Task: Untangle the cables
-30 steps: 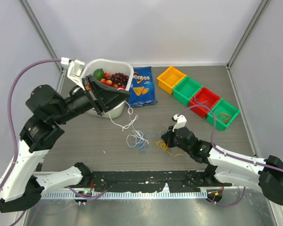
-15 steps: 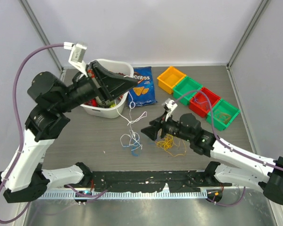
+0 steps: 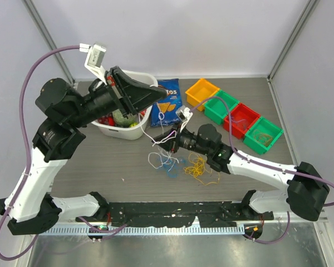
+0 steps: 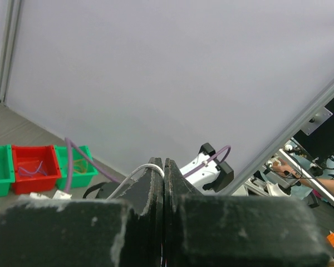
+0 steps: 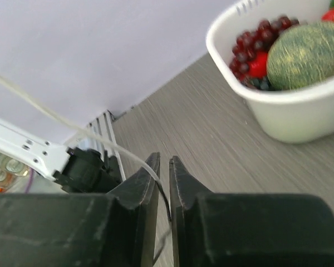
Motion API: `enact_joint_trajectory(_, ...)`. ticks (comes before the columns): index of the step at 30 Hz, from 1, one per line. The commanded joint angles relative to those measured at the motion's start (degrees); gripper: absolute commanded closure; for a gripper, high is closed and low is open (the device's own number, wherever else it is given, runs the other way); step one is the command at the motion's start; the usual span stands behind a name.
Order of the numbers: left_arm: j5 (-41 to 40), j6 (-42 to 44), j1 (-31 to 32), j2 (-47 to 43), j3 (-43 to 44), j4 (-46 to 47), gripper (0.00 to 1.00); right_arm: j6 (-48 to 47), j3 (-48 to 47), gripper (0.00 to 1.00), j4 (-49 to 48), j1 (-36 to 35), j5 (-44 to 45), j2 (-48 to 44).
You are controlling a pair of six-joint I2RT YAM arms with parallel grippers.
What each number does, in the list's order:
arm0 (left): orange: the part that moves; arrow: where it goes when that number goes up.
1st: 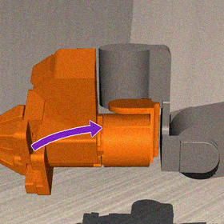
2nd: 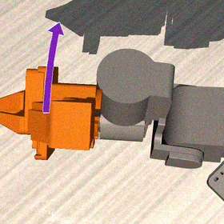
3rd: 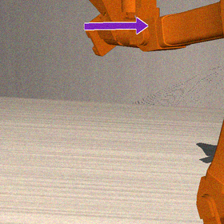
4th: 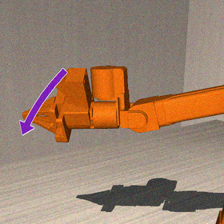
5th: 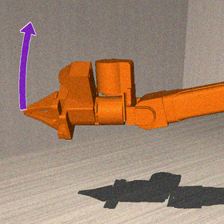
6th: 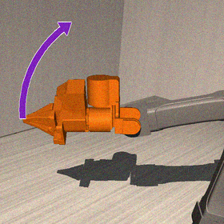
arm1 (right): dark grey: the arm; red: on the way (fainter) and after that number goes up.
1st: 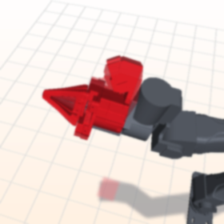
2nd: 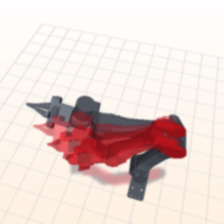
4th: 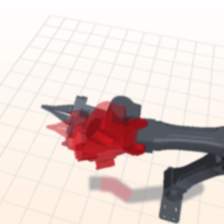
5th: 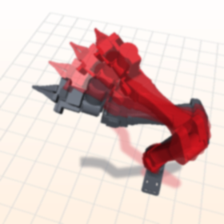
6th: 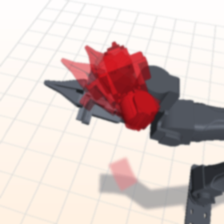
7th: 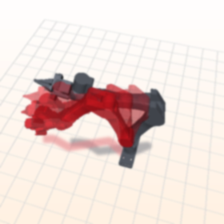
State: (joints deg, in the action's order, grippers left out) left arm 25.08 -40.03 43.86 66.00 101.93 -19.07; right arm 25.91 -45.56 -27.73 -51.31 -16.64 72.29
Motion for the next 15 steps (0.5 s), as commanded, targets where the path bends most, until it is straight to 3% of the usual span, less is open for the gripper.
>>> enact_joint_trajectory(1,0.3,1.5,0.0,0.4,5.6,1.9,1.0,2.7,8.4,0.83,-7.8,-0.2,5.6,0.0)
enact_joint_trajectory(8,-0.6,3.4,0.0,2.2,13.9,1.5,1.0,5.2,24.3,0.76,-8.6,0.9,19.5,1.4)
enact_joint_trajectory(15,-2.0,4.3,0.0,3.8,21.0,0.9,1.0,8.5,28.2,0.66,-4.4,6.9,21.1,0.0)
